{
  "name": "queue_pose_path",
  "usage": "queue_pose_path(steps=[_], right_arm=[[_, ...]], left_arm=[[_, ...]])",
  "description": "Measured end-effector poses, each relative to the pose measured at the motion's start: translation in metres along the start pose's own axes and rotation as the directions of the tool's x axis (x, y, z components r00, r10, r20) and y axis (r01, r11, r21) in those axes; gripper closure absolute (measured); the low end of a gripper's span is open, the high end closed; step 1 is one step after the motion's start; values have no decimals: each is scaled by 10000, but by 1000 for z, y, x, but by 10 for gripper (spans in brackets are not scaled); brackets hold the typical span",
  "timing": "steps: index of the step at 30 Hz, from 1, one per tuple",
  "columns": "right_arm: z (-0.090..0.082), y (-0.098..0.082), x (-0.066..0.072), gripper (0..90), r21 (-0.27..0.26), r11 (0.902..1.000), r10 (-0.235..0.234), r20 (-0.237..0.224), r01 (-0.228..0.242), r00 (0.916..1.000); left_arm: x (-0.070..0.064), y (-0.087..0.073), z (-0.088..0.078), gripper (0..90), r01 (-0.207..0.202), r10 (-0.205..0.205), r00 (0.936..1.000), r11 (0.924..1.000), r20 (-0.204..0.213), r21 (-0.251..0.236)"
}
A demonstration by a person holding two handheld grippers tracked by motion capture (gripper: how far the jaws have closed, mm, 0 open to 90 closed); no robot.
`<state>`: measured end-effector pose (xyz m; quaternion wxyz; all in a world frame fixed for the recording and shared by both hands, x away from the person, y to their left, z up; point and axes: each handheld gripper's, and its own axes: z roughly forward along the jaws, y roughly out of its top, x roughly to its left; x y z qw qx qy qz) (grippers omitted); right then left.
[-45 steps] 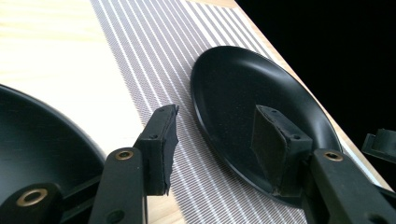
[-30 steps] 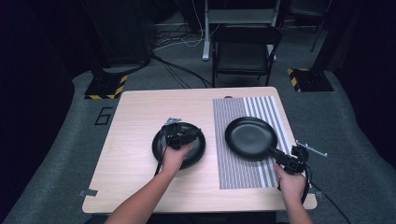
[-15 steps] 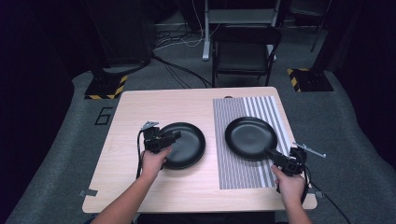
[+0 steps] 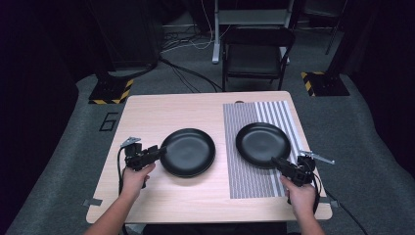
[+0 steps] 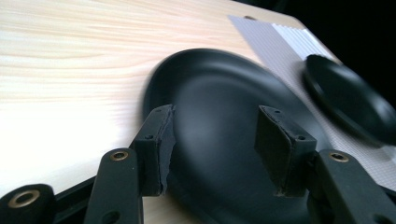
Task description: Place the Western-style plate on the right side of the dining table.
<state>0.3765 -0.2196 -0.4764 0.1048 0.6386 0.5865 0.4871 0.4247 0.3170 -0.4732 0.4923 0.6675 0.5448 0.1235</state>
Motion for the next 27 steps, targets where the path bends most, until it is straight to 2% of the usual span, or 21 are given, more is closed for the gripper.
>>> queue_pose_path(steps=[1, 6, 11, 15, 17, 21, 25, 27], right_arm=[[0, -1, 0, 502, 15, 9997, -233, 80, 233, 9997], [1, -3, 1, 493, 193, 9983, -552, 270, 547, 9981], [5, -9, 8, 489, 407, 9940, -1023, 193, 1014, 9946], [10, -15, 15, 497, 509, 9816, -1840, -75, 1842, 9829], [12, -17, 16, 498, 469, 9756, -2135, -226, 2144, 9767], [15, -19, 19, 501, 550, 9683, -2429, -225, 2438, 9698], [19, -23, 22, 501, 554, 9606, -2700, -464, 2724, 9617], [21, -25, 24, 505, 598, 9552, -2866, -588, 2899, 9563]], left_arm=[[4, -1, -4, 471, -120, 120, 9999, 9999, -106, -3], [20, -7, -20, 469, -284, 278, 9988, 9995, -408, -121], [32, -14, -34, 470, -405, 402, 9964, 9992, -746, -16], [39, -19, -40, 470, -495, 495, 9941, 9988, -968, 27], [41, -23, -41, 469, -817, 826, 9901, 9966, -1134, 120], [45, -26, -44, 461, -1377, 1396, 9828, 9902, -1205, 243], [50, -28, -47, 460, -1316, 1342, 9839, 9909, -1180, 297], [53, -29, -47, 460, -1384, 1414, 9818, 9899, -1268, 321]])
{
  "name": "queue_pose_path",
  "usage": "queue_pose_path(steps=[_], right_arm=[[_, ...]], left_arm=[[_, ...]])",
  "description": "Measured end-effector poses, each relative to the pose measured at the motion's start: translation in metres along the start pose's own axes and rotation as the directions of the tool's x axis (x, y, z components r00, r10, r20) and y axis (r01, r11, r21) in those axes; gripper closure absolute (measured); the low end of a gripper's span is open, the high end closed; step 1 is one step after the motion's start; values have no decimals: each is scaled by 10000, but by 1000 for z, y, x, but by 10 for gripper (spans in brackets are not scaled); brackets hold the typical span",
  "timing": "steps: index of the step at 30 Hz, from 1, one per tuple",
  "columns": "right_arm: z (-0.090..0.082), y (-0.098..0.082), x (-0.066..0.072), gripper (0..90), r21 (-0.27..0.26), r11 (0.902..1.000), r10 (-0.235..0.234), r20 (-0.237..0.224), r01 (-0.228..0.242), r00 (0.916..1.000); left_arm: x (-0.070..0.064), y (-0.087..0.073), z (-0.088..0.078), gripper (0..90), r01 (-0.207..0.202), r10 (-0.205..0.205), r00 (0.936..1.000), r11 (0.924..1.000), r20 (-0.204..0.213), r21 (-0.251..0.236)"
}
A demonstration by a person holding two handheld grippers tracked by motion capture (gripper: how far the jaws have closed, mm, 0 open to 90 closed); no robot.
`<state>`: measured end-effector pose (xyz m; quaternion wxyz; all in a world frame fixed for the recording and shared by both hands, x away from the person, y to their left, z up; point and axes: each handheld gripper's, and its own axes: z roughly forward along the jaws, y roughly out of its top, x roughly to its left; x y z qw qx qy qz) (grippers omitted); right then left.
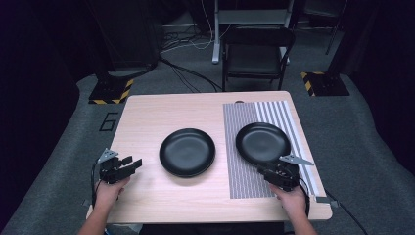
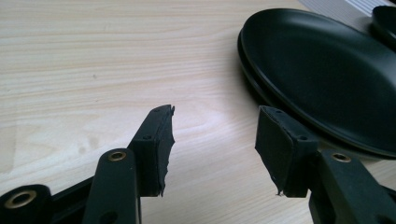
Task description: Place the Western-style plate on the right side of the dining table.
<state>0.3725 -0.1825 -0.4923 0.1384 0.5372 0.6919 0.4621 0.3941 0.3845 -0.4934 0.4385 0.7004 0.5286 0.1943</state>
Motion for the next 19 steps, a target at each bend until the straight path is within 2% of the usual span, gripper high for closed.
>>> queue_pose_path(steps=[4, 5, 7, 10, 12, 17, 19], right_arm=[[6, -2, 8, 518, 164, 9975, -689, -92, 690, 9976], [8, -2, 10, 518, 218, 9950, -968, -166, 972, 9952], [12, -3, 15, 518, 331, 9918, -1222, -341, 1233, 9919], [18, -5, 22, 512, 565, 9853, -1587, -477, 1613, 9862], [20, -6, 24, 509, 625, 9831, -1684, -575, 1719, 9840], [22, -6, 25, 487, 591, 9849, -1589, -671, 1629, 9850], [21, -6, 24, 474, 506, 9854, -1587, -678, 1623, 9850]], left_arm=[[7, -6, 2, 461, -307, 314, 9990, 9993, -323, 233], [9, -7, 3, 462, -269, 276, 9992, 9993, -293, 260], [12, -9, 3, 461, -4, 11, 9998, 9995, -207, 316], [13, -10, 4, 460, 32, -27, 9998, 9996, -175, 292], [12, -10, 5, 456, -90, 97, 9999, 9988, -139, 491], [8, -10, 6, 433, -117, 117, 9999, 9988, -12, 466], [7, -9, 7, 425, -249, 246, 9997, 9986, 53, 476]])
